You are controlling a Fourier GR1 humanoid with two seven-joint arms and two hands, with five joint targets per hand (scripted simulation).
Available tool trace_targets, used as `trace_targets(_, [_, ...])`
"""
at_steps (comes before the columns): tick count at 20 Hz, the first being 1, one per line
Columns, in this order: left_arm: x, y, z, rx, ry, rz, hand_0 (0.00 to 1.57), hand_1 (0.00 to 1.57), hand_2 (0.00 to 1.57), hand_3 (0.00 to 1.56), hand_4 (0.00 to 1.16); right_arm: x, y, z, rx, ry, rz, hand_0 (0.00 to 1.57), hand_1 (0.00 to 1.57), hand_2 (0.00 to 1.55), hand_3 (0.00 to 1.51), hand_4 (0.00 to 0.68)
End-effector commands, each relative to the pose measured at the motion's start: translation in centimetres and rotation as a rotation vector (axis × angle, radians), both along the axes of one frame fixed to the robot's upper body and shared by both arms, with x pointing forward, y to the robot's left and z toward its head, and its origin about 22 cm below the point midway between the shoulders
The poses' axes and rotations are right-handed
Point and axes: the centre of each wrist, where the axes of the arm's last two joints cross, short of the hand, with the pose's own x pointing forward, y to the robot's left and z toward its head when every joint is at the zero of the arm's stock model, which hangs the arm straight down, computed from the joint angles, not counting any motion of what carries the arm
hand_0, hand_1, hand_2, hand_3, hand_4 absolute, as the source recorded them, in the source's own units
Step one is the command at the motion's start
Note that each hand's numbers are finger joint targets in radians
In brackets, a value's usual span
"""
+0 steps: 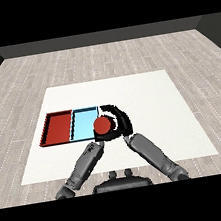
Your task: Pick the red can and put it in the red box
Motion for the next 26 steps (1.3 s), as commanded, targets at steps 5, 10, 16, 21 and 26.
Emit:
trace_targets(5, [1.9, 0.1, -0.4, 0.018, -0.043, 0.041, 1.57, 1.57, 1.57, 1.49, 1.13, 0.4, -0.6, -1.1, -0.01, 0.032, -0.008, 0.0, 0.0, 0.0, 0.0, 0.0])
trace_targets(10, [-1.5, -0.7, 1.0, 0.021, -0.053, 0.039, 1.57, 1.57, 1.57, 1.49, 1.13, 0.4, -1.1, -1.1, -0.004, 0.042, -0.017, 0.0, 0.0, 0.0, 0.0, 0.0])
trace_targets(16, [0.3, 1.5, 1.7, 0.045, -0.032, 0.074, 1.57, 1.57, 1.57, 1.47, 1.13, -0.8, -2.9, -1.5, 0.053, 0.058, -0.032, 0.0, 0.0, 0.0, 0.0, 0.0])
trace_targets(21, [-0.1, 0.2, 0.8, 0.041, -0.047, 0.11, 1.57, 1.57, 1.56, 1.46, 1.13, -2.6, -6.9, 1.4, 0.052, 0.006, -0.03, 0.0, 0.0, 0.0, 0.0, 0.0])
trace_targets(26, [3.2, 5.1, 3.8, 0.053, -0.058, 0.144, 1.57, 1.57, 1.57, 1.47, 1.13, -2.1, -8.7, 0.0, 0.124, -0.002, -0.066, 0.0, 0.0, 0.0, 0.0, 0.0])
